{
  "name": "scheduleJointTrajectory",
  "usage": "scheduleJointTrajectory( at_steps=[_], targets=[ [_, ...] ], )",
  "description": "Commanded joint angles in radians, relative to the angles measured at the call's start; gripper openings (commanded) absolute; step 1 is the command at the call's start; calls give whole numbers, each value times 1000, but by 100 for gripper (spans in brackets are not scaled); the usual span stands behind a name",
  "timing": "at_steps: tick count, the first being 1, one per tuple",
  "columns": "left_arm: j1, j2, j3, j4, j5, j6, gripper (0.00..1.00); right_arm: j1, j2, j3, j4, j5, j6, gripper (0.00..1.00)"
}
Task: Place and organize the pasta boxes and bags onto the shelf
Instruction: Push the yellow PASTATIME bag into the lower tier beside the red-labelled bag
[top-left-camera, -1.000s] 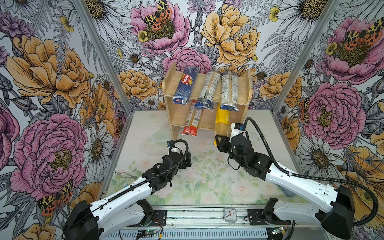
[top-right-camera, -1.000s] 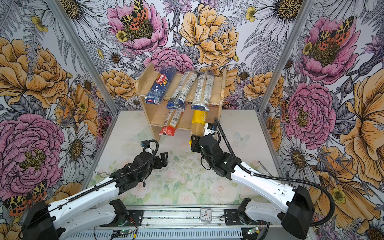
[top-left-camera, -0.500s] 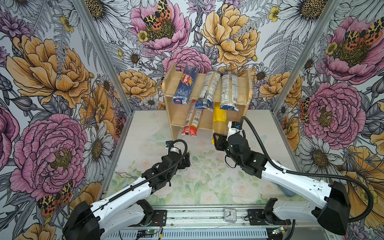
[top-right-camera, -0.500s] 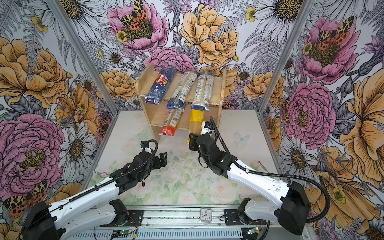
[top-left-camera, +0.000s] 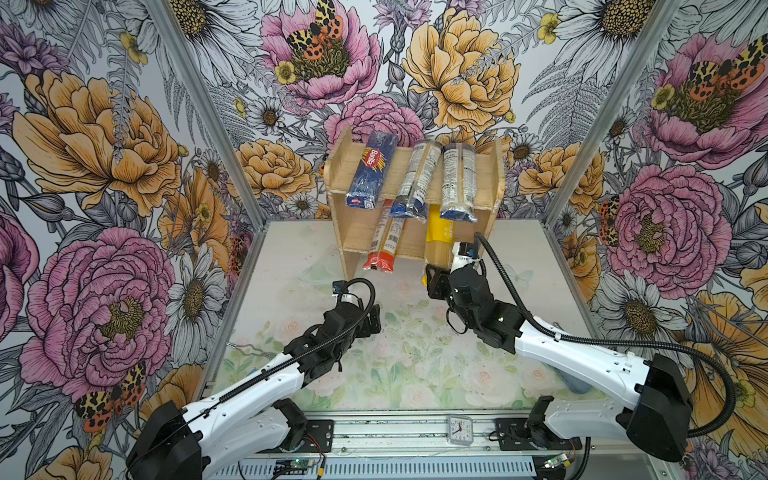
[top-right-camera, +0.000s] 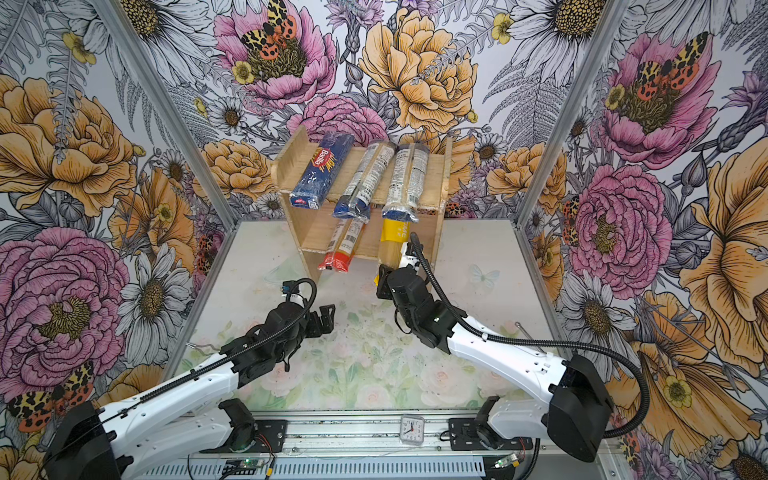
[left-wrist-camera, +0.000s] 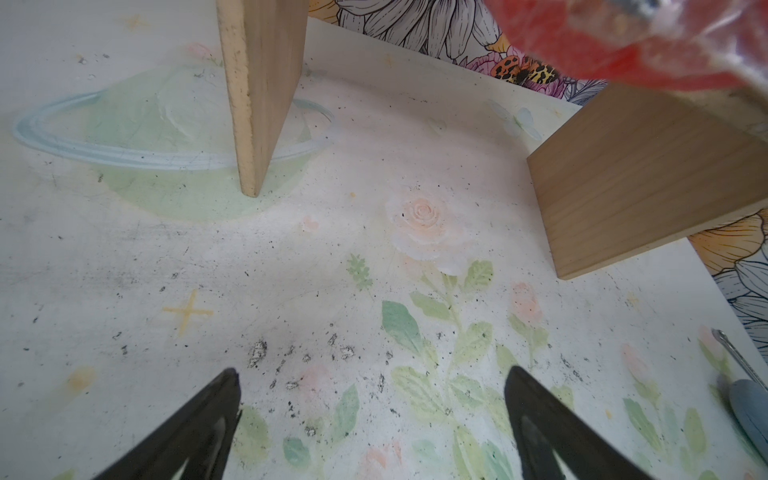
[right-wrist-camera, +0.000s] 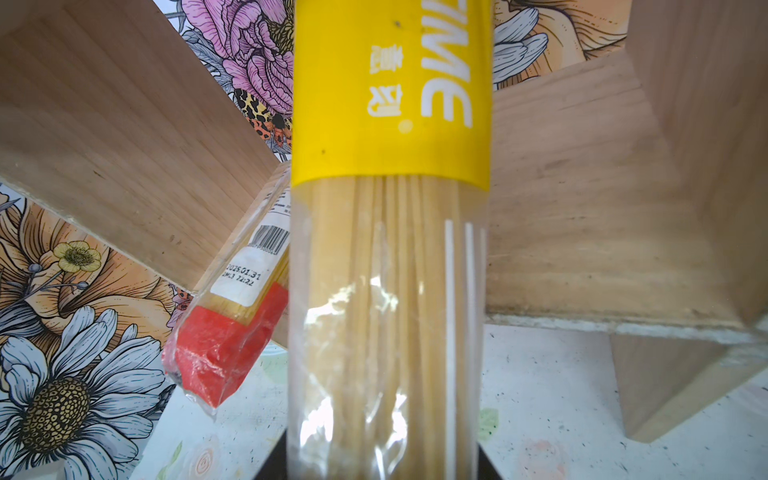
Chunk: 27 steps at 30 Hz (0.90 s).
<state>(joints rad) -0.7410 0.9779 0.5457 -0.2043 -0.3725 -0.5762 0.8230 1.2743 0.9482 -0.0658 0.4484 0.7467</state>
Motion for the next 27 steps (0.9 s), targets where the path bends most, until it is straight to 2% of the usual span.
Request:
scheduleJointTrajectory(
  at_steps=[1,27],
  targets=[
    [11,5,-8,23,20,22,99,-2,-13,69,173,59,-36,0],
    [23,-12,-15,15,30,23,99,-1,43,79,189,106,2,0]
  ],
)
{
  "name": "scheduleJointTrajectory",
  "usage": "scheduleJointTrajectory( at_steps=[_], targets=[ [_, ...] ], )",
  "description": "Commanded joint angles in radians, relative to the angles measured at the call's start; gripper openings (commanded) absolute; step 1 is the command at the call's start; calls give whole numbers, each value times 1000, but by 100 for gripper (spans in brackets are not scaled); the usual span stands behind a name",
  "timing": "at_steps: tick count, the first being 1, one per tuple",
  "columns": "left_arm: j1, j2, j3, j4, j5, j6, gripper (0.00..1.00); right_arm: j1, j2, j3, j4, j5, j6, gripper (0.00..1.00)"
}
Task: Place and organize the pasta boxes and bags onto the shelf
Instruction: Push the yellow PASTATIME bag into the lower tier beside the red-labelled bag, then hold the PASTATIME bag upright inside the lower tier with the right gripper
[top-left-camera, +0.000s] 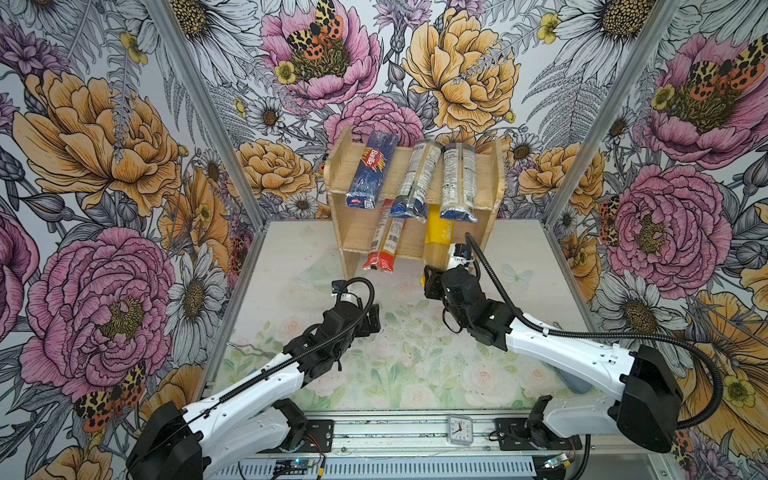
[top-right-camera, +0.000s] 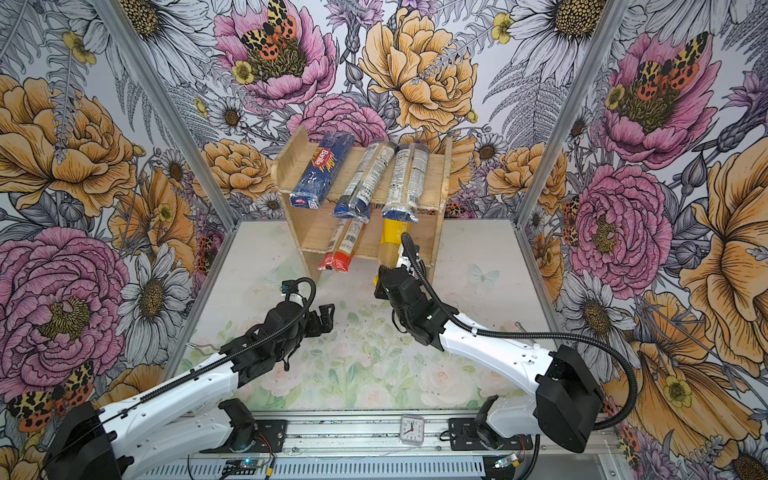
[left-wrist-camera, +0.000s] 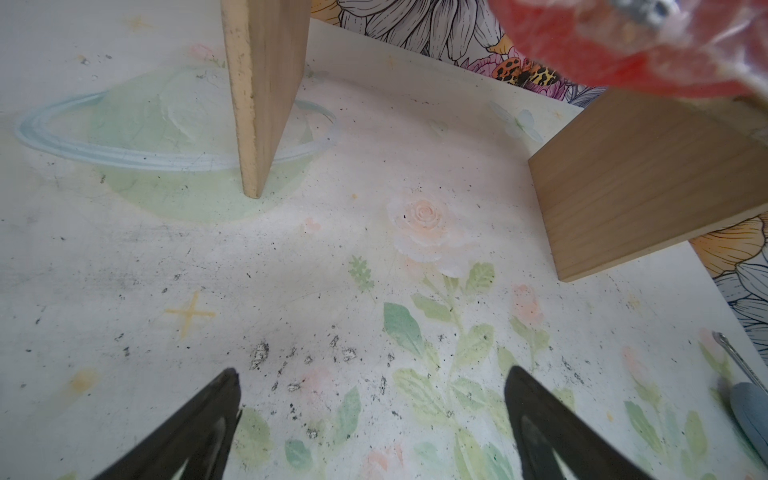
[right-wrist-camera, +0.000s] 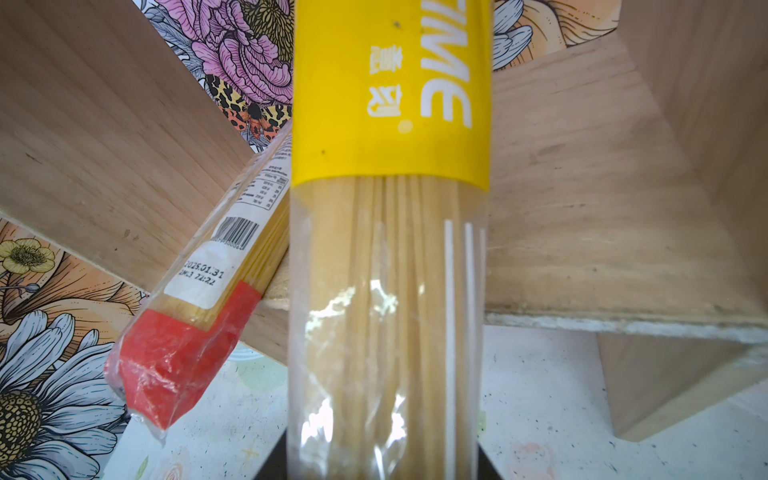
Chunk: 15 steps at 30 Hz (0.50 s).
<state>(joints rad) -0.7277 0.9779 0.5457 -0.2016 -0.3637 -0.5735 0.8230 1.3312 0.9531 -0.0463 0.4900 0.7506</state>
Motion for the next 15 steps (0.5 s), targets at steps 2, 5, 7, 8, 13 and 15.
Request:
scheduleJointTrajectory(
  at_steps=[2,5,7,8,13,15],
  targets=[
    [10,-13,-16,11,22,21,99,-2,-11,75,170,64,-2,0],
    [10,-16,-16,10,23,18,99,-2,-6,78,171,62,2,0],
    [9,-17,-16,8,23,18,99,-3,-3,79,171,65,8,0],
    [10,-18,-16,6,23,19,99,-2,0,79,171,63,9,0],
    [10,-25,-14,-3,22,20,99,-2,8,79,171,68,23,0],
    [11,-30,-14,-5,21,21,99,-4,10,78,171,71,25,0]
  ],
)
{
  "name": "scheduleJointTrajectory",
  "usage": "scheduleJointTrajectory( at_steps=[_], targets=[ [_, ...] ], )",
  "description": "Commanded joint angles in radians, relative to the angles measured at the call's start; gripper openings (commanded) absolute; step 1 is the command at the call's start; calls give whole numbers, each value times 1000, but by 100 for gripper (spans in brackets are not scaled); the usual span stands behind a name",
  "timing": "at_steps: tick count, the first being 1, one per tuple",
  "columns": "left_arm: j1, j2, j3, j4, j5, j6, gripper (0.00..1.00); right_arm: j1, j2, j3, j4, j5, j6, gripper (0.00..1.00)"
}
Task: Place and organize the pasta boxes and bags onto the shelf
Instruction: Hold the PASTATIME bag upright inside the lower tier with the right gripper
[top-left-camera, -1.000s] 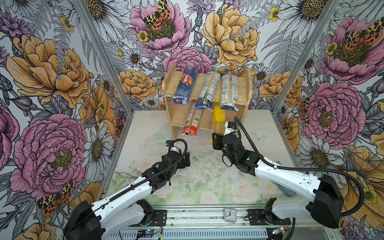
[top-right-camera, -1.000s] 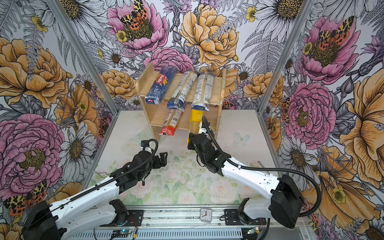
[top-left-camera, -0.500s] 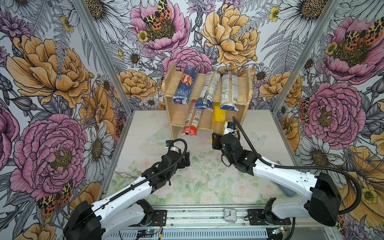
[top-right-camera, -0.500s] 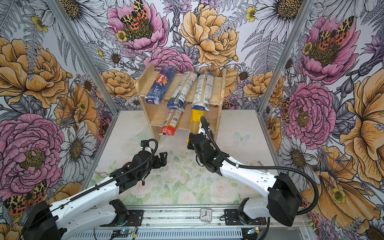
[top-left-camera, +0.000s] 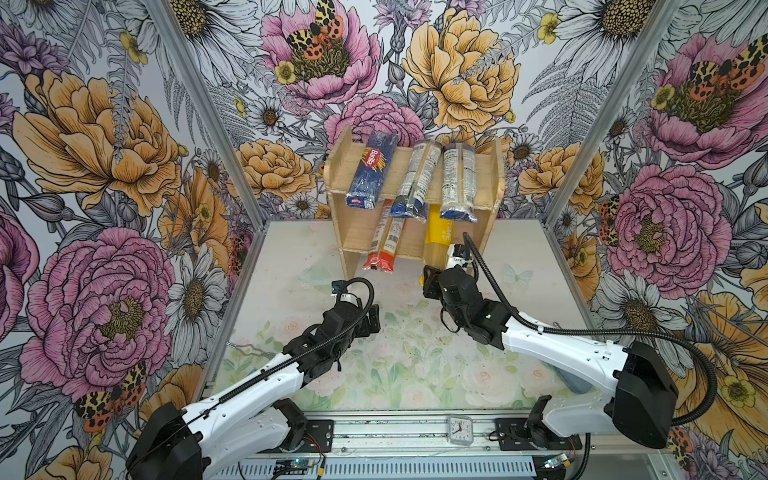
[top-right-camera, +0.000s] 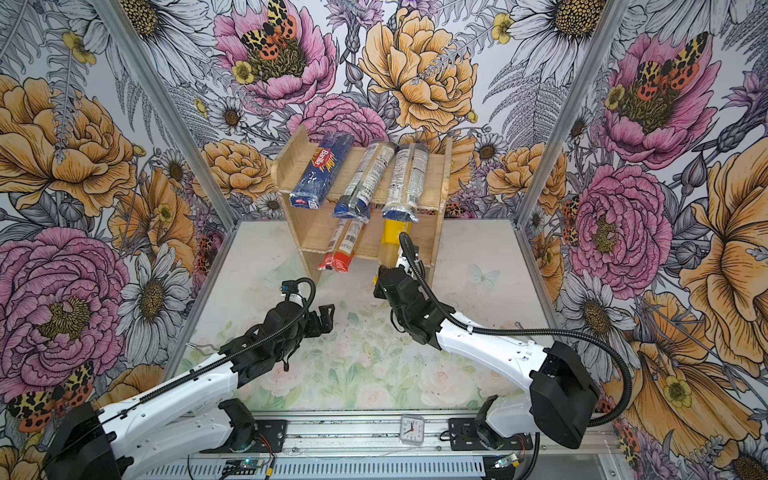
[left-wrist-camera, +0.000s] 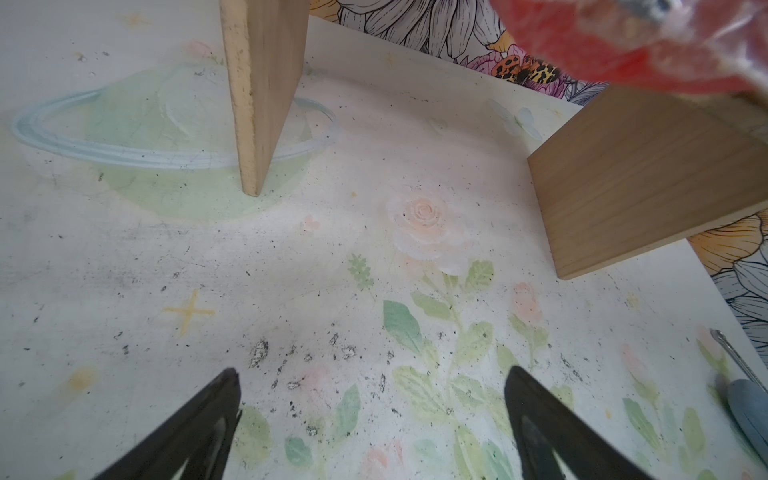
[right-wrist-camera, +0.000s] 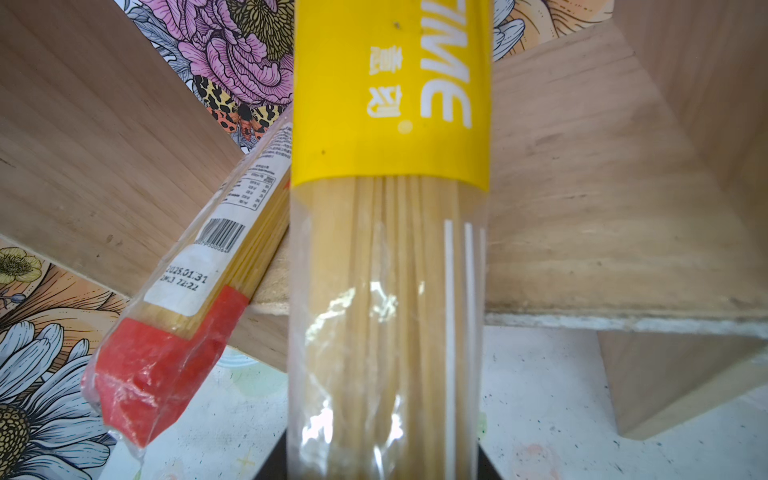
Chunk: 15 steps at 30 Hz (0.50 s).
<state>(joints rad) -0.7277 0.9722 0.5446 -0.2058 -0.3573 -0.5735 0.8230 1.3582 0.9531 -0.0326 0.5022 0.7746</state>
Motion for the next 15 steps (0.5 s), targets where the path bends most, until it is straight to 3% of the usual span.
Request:
scheduleJointTrajectory(
  at_steps=[1,15],
  targets=[
    [11,-26,-14,-3,14,21,99,-4,-18,77,157,60,2,0],
    [13,-29,-14,-2,17,18,99,-4,-21,78,157,64,1,14]
  ],
)
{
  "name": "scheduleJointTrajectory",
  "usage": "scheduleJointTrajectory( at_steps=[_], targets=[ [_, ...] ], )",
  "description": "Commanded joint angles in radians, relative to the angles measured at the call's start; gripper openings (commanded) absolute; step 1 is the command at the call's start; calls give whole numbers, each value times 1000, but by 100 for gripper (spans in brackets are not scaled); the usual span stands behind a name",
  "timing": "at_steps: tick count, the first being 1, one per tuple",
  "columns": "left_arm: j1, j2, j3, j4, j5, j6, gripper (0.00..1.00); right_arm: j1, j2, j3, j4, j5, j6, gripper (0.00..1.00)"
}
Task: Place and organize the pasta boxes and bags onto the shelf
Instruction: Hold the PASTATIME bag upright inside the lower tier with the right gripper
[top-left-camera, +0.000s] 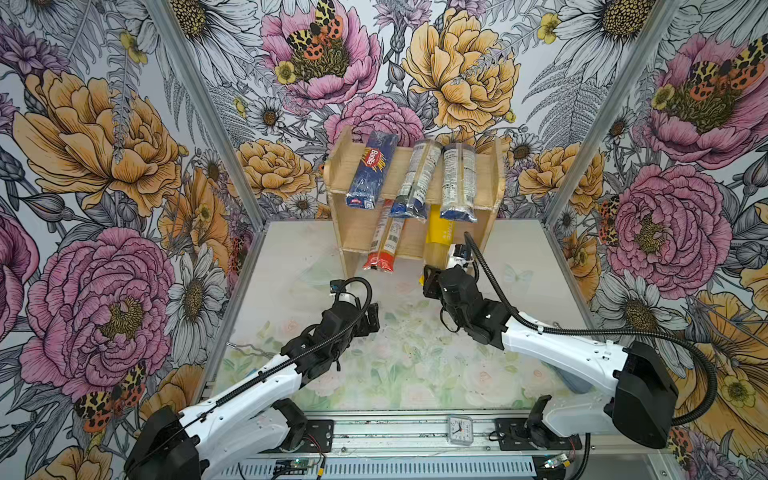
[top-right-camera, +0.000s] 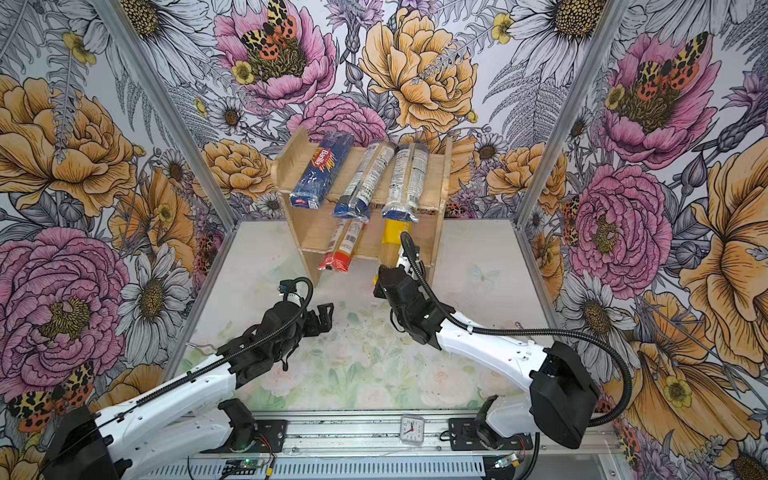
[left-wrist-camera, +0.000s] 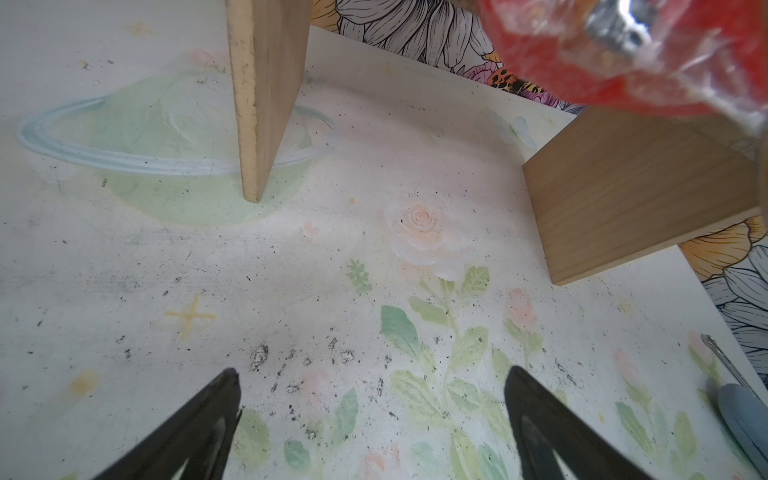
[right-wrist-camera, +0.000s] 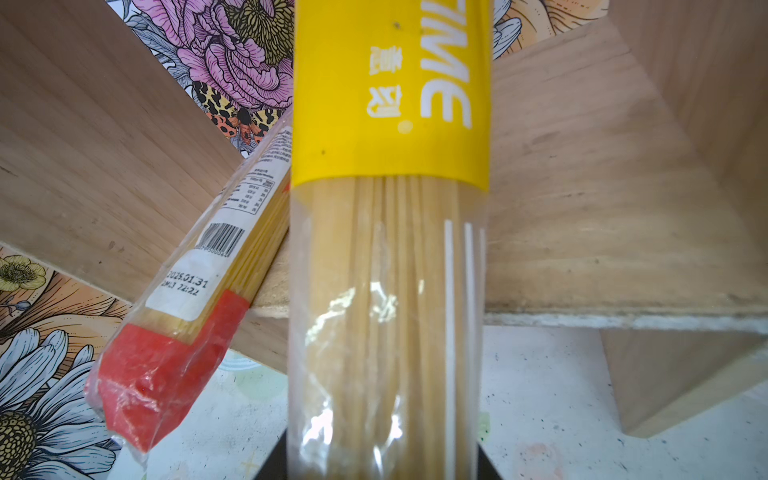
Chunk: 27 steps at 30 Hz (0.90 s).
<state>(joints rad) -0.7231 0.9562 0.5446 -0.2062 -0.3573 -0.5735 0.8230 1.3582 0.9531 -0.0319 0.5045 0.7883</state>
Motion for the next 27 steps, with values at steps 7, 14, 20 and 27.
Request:
scheduleJointTrajectory(
  at_steps=[7,14,20,27],
  targets=[
    [8,-14,-11,-3,17,18,99,-4,-23,76,155,58,-17,21],
    [8,-16,-13,-2,17,17,99,-4,-33,72,156,60,-24,27],
    [9,-19,-13,-2,15,16,99,-5,-41,67,157,61,-29,30],
    [8,-19,-14,-2,15,13,99,-4,-51,66,159,61,-45,34]
  ],
)
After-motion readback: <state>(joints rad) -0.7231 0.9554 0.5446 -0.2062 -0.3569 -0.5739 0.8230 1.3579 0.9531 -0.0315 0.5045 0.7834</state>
